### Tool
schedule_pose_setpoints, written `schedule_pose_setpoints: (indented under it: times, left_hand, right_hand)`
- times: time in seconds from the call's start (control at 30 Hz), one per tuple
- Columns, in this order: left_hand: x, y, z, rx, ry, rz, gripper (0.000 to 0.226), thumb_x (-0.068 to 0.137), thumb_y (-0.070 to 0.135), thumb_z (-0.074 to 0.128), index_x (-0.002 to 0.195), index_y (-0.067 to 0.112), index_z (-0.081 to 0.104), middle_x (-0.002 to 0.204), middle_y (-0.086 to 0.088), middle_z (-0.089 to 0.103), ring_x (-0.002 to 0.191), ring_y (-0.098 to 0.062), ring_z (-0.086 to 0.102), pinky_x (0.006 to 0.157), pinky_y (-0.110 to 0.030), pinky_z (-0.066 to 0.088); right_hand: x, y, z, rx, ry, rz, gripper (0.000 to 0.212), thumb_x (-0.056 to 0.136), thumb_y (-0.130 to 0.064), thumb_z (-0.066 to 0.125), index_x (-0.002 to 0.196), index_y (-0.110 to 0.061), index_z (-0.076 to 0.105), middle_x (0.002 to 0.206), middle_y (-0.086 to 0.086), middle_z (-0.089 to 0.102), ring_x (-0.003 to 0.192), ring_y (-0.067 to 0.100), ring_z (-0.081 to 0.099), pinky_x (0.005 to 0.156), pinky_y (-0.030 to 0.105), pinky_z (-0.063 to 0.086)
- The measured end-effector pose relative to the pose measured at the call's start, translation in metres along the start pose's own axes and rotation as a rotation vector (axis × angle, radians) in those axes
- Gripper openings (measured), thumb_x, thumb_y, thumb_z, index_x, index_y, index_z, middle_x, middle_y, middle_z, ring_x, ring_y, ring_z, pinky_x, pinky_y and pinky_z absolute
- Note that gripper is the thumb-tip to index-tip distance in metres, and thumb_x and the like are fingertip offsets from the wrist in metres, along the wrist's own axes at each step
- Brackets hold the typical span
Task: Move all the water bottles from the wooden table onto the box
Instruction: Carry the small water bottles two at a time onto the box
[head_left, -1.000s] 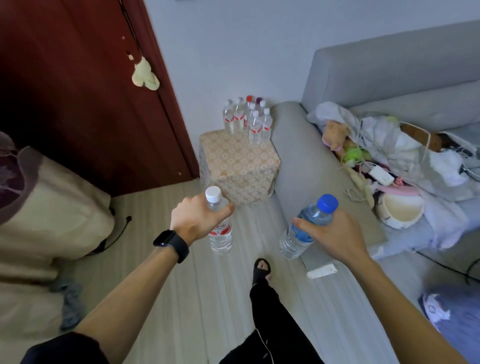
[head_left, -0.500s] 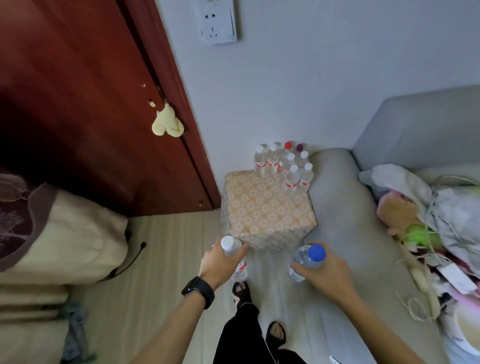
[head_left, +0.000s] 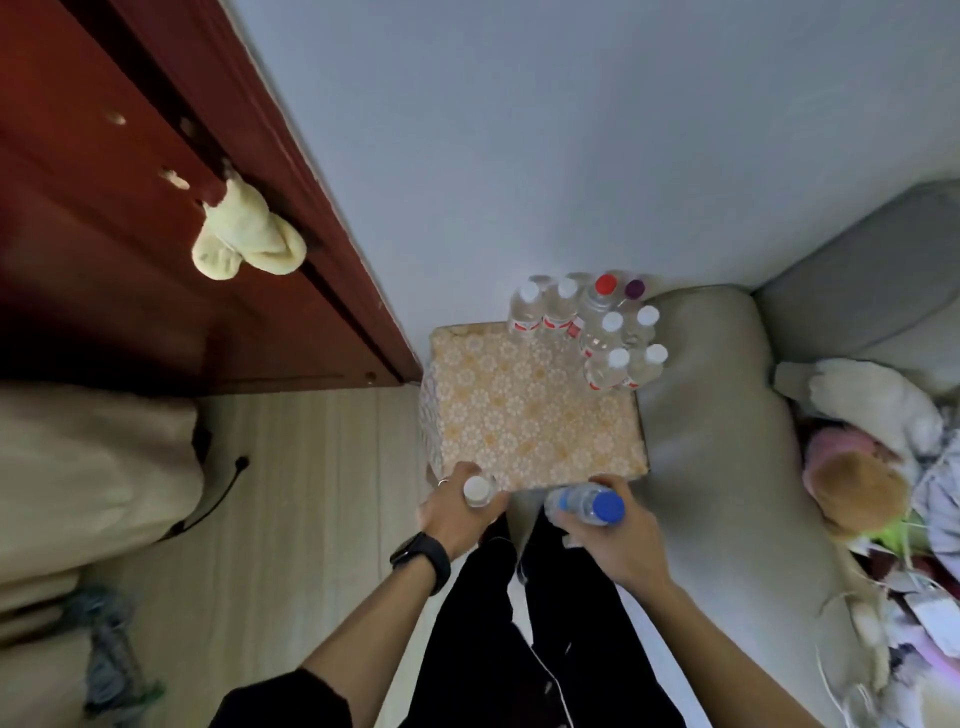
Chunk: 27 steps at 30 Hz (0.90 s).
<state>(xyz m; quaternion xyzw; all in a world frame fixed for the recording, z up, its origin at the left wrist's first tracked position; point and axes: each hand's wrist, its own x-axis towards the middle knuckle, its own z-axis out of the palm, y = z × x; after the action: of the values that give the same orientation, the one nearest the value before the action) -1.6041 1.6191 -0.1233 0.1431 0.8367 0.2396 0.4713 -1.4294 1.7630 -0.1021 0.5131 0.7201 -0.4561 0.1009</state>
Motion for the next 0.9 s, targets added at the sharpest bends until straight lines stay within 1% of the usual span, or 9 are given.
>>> schedule_pose_setpoints:
  times: [0.1,0.2,0.3,0.4,0.5,0.63,0.77,0.83,0.9]
  left_hand:
    - [0.034,0.000,0.005,-0.007,-0.046,-0.016,0.060,0.085,0.051,0.072,0.133,0.026,0.047,0.126,0.001,0.061,0.109,-0.022,0.059,0.080,-0.029,0.041]
    - [0.064,0.000,0.009,-0.034,-0.031,-0.020,0.061,0.084,0.044,0.076,0.133,0.022,0.048,0.127,-0.004,0.061,0.104,-0.020,0.058,0.081,-0.031,0.044]
    - [0.094,-0.006,0.013,-0.011,-0.023,-0.018,0.066,0.081,0.048,0.078,0.136,0.024,0.048,0.130,-0.003,0.060,0.113,-0.027,0.060,0.092,-0.041,0.051]
    - [0.113,-0.012,0.022,-0.022,-0.002,0.001,0.069,0.081,0.047,0.078,0.139,0.026,0.048,0.137,-0.001,0.056,0.120,-0.026,0.057,0.095,-0.040,0.050]
    - [0.124,-0.016,0.031,-0.048,0.066,0.005,0.067,0.078,0.049,0.079,0.136,0.030,0.050,0.134,0.004,0.059,0.117,-0.021,0.059,0.092,-0.032,0.048]
    - [0.129,-0.018,0.033,-0.066,0.095,0.009,0.069,0.074,0.057,0.079,0.132,0.037,0.050,0.131,0.009,0.060,0.112,-0.017,0.061,0.095,-0.039,0.051]
    - [0.126,-0.018,0.030,-0.080,0.067,0.004,0.080,0.069,0.056,0.084,0.137,0.038,0.046,0.141,0.010,0.052,0.120,-0.017,0.057,0.101,-0.043,0.049]
    - [0.124,-0.019,0.031,-0.079,0.051,0.010,0.089,0.069,0.050,0.087,0.144,0.038,0.040,0.150,0.010,0.045,0.127,-0.018,0.051,0.103,-0.037,0.044]
    - [0.122,-0.021,0.034,-0.093,0.054,0.007,0.094,0.072,0.037,0.088,0.149,0.035,0.034,0.153,0.007,0.040,0.131,-0.019,0.047,0.099,-0.030,0.040]
  right_hand:
    - [0.035,-0.002,0.012,-0.012,-0.014,0.050,0.054,0.078,-0.056,0.077,0.117,-0.036,0.046,0.097,-0.013,0.066,0.078,0.008,0.062,0.059,0.023,0.043]
    - [0.069,0.001,0.022,-0.063,-0.069,0.073,0.057,0.078,-0.057,0.076,0.120,-0.037,0.044,0.098,-0.014,0.065,0.084,0.015,0.063,0.062,0.028,0.043]
    - [0.100,0.009,0.033,-0.062,-0.074,0.057,0.055,0.077,-0.052,0.079,0.119,-0.036,0.048,0.098,-0.016,0.064,0.086,0.013,0.061,0.065,0.027,0.043]
    - [0.121,0.019,0.043,-0.033,-0.059,0.043,0.054,0.076,-0.045,0.083,0.116,-0.036,0.049,0.098,-0.012,0.064,0.085,0.012,0.060,0.063,0.018,0.042]
    - [0.133,0.025,0.052,0.003,-0.038,0.038,0.055,0.073,-0.045,0.084,0.115,-0.037,0.050,0.097,-0.014,0.065,0.088,0.014,0.063,0.071,0.027,0.047]
    - [0.138,0.032,0.051,0.018,-0.049,0.050,0.055,0.073,-0.046,0.084,0.115,-0.042,0.049,0.099,-0.021,0.064,0.091,0.010,0.064,0.077,0.029,0.051]
    - [0.135,0.037,0.046,0.034,-0.112,0.045,0.070,0.074,-0.046,0.083,0.134,-0.033,0.050,0.118,-0.015,0.063,0.104,0.011,0.063,0.089,0.031,0.052]
    - [0.131,0.035,0.043,0.012,-0.127,0.042,0.077,0.077,-0.046,0.081,0.142,-0.029,0.044,0.120,-0.011,0.062,0.103,0.015,0.064,0.088,0.034,0.053]
    - [0.128,0.030,0.037,-0.048,-0.150,0.043,0.081,0.081,-0.048,0.077,0.147,-0.027,0.035,0.115,-0.005,0.064,0.099,0.022,0.066,0.083,0.038,0.054]
